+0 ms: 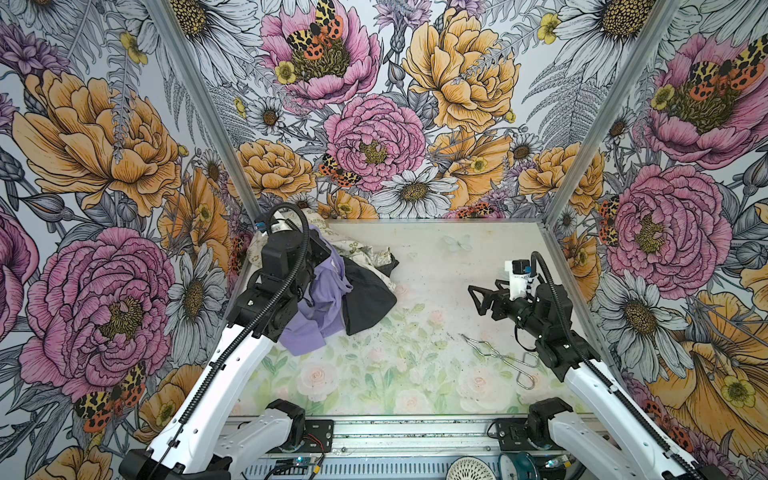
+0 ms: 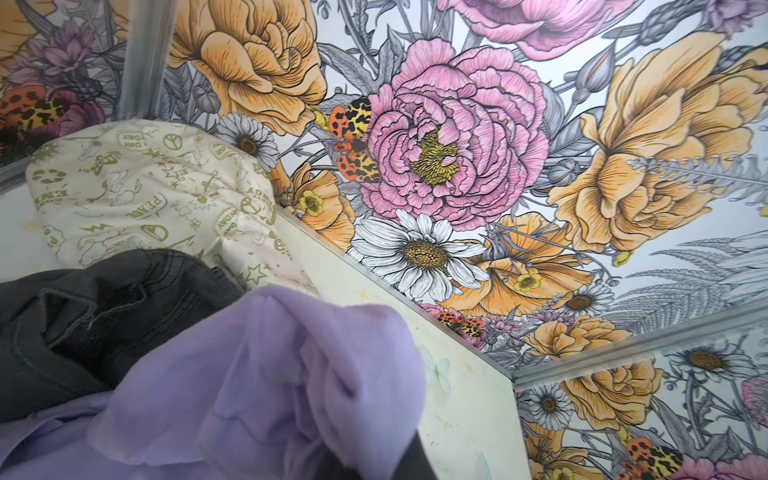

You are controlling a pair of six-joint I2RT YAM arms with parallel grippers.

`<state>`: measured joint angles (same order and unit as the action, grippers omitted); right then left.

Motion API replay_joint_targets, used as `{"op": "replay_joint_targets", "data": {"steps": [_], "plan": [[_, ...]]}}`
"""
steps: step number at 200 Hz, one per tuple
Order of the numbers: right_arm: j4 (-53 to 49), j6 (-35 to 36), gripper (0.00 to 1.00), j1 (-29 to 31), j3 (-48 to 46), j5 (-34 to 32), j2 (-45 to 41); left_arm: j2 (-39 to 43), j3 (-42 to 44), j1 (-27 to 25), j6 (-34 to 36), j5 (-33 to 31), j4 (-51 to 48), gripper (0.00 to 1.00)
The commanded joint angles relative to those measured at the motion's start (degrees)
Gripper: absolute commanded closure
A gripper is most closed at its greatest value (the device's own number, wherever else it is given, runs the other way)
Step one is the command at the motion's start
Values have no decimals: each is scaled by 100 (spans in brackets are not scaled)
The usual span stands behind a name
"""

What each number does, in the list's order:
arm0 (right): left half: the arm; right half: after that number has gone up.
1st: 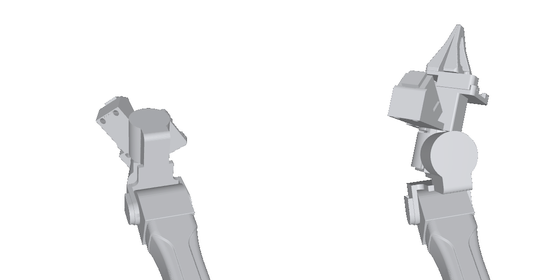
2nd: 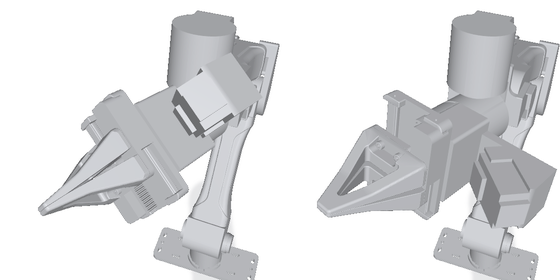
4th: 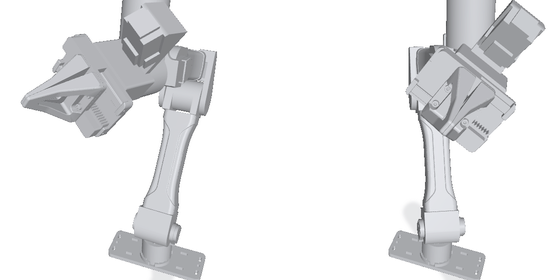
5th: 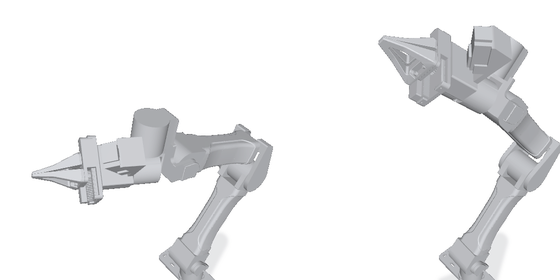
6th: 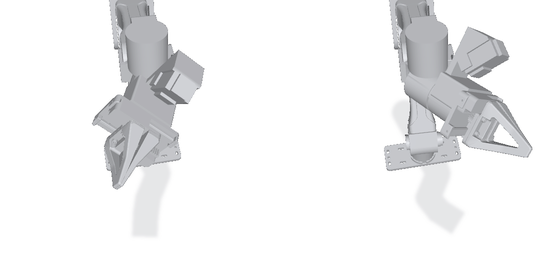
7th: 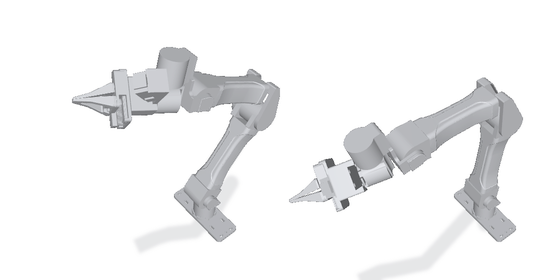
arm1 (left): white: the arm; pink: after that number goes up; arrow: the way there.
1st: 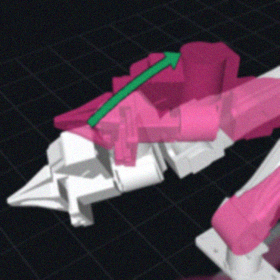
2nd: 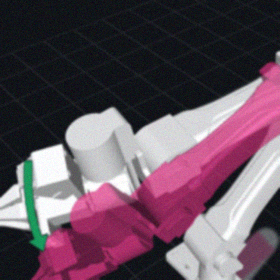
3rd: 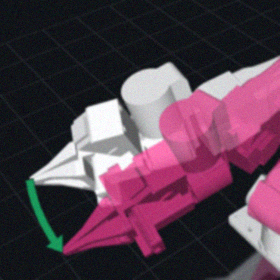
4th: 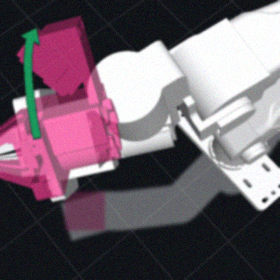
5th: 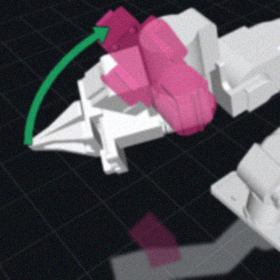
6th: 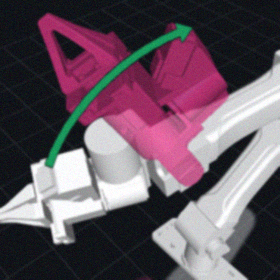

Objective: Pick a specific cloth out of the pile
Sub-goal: 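Lift the lavender T-shirt high with the left gripper, away from the pile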

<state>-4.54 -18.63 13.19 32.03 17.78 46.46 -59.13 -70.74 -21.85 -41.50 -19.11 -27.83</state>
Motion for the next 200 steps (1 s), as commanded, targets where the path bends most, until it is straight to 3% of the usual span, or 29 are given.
{"op": "replay_joint_targets", "data": {"steps": [1,90,147,200], "plan": [[-5,-61,0,51,190,98,-84,-117,-511,-166,361,-128,291,100],[10,-155,0,504,526,141,-72,-670,-1643,-643,831,164,552,100],[5,-97,0,976,860,-220,17,-1309,-2634,-1139,1142,459,649,100],[4,-70,1,1055,792,-615,-151,-2106,-3750,-1457,1209,555,651,100]]}}
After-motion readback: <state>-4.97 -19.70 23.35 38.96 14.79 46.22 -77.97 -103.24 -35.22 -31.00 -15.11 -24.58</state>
